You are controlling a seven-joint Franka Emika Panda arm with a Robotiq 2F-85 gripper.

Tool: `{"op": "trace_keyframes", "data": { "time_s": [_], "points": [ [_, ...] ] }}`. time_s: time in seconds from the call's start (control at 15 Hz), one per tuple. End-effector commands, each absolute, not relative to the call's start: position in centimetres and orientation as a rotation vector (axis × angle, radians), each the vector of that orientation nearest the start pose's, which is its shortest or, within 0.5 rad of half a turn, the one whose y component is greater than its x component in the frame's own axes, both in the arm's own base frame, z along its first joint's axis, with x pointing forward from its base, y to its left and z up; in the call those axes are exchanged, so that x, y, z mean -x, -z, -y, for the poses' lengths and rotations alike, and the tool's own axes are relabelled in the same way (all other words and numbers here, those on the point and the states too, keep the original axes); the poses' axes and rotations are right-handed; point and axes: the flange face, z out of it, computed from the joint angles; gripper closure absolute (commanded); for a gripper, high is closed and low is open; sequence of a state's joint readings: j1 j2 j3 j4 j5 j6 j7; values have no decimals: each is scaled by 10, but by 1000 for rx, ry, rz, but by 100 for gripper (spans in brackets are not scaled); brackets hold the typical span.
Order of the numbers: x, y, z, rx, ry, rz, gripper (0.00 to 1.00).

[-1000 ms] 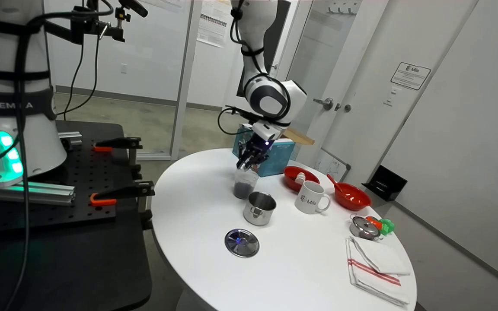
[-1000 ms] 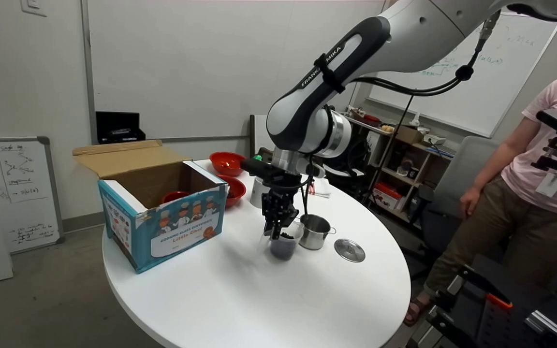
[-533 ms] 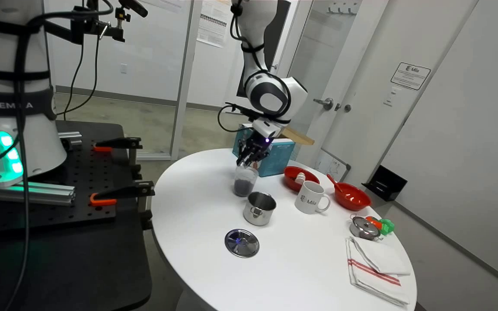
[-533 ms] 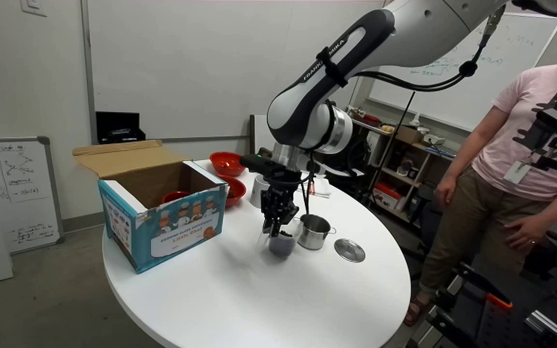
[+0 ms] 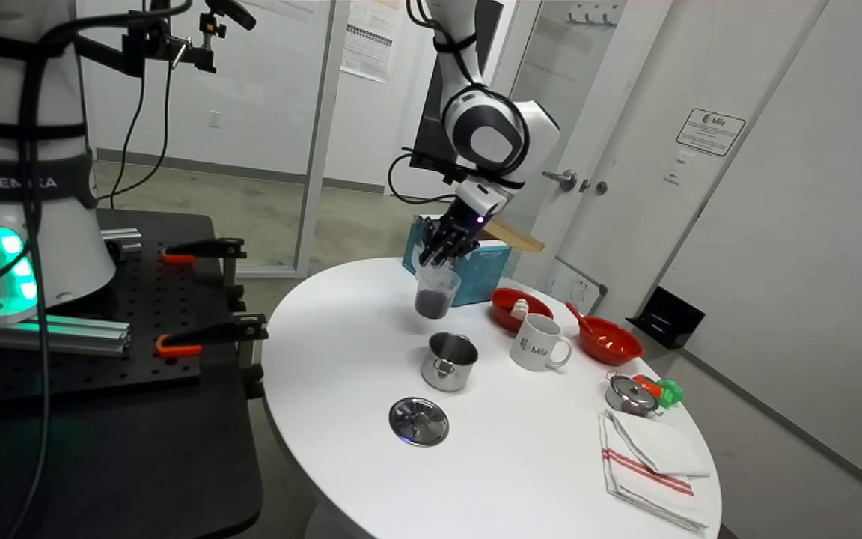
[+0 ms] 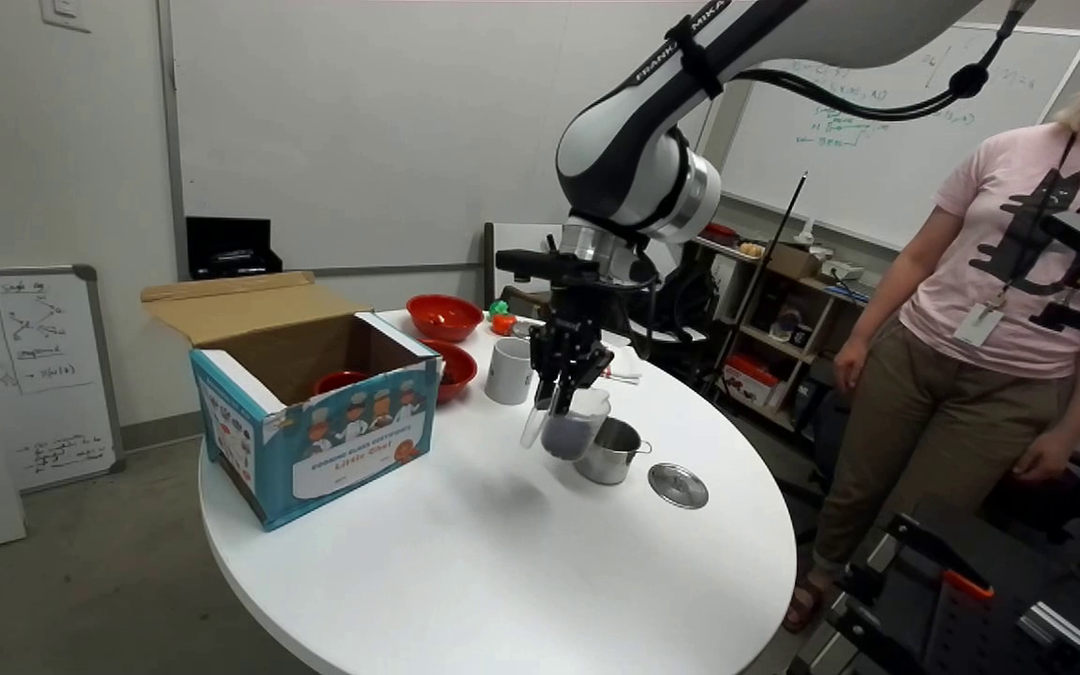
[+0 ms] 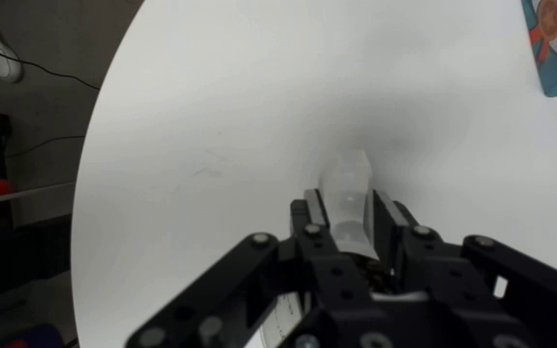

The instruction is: Remove the lid from the pot and put some of the object from the measuring cup into the pot, and put the lid back on

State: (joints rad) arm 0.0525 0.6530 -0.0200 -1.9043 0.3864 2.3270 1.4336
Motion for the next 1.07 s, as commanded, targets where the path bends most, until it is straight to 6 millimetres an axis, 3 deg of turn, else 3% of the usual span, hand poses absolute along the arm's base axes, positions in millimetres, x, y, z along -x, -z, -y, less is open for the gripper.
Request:
{"op": "trace_keyframes", "data": {
  "time_s": [0.0,0.33,0.6,1.0],
  "points": [
    [-590,-162,4,2071,-566,-2212,91],
    [-587,-174,57,2072,-648,-1984,92],
    [-577,-166,92,2008,-746,-1783,92],
    [-559,-142,107,1921,-925,-1555,92]
  ]
}}
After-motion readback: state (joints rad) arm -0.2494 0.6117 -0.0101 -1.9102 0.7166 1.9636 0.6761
